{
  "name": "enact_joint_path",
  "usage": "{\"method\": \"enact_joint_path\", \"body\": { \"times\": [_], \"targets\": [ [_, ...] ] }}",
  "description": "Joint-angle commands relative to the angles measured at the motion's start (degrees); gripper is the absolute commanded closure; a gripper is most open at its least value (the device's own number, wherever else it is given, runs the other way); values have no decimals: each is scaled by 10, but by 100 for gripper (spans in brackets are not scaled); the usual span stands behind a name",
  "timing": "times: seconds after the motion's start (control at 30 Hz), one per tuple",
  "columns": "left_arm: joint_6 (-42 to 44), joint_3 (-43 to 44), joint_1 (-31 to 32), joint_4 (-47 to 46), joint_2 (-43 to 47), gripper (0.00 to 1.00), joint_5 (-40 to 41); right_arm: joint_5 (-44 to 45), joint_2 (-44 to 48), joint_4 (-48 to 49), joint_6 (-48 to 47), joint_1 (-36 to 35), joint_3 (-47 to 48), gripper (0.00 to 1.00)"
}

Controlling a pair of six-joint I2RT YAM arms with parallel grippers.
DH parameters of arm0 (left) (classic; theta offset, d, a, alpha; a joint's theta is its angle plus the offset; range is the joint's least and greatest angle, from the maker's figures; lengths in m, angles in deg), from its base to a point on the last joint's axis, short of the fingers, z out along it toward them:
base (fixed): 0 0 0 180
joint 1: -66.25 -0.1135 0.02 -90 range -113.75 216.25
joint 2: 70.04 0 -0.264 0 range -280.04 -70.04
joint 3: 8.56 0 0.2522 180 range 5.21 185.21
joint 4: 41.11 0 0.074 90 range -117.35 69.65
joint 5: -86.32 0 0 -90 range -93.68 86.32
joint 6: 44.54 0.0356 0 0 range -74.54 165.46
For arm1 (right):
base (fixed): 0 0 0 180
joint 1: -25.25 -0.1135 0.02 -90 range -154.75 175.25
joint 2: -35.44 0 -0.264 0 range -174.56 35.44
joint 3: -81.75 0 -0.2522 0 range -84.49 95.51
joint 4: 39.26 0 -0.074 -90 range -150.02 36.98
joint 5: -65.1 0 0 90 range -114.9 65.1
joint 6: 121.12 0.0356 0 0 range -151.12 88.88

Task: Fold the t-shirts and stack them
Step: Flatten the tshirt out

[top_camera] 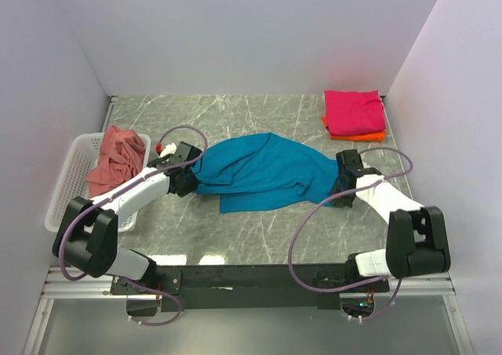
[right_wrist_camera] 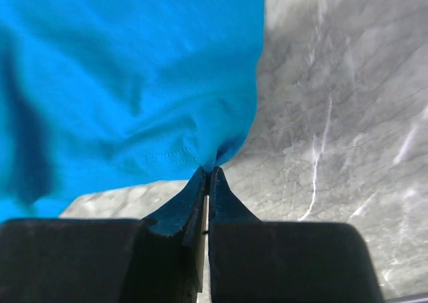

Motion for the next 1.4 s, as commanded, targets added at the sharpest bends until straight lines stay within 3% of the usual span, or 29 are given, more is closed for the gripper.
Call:
{"method": "enact_joint_path", "body": {
  "times": [0.0, 0.3, 0.6, 0.83, 1.07, 1.23, 1.37],
  "targets": [
    [23, 43, -1, -3, 50, 99, 35, 23, 96, 32, -38, -6, 19, 100],
    [54, 164, -1, -38, 147, 99, 97, 64, 280, 61, -73, -7, 128, 100],
    [132, 315, -1, -78, 223, 99, 130, 130, 346, 53, -127, -7, 338, 100],
    [192, 388, -1, -111, 289, 99, 73, 96, 344, 4, -177, -8, 536, 100],
    [237, 503, -1, -99, 328, 99, -37, 55, 340, -62, -218, -8, 738, 100],
    [254, 560, -1, -81, 312, 99, -75, 36, 339, -76, -236, -7, 795, 100],
    [254, 557, -1, -92, 286, 99, -77, 63, 332, -70, -241, -7, 770, 100]
  ]
}}
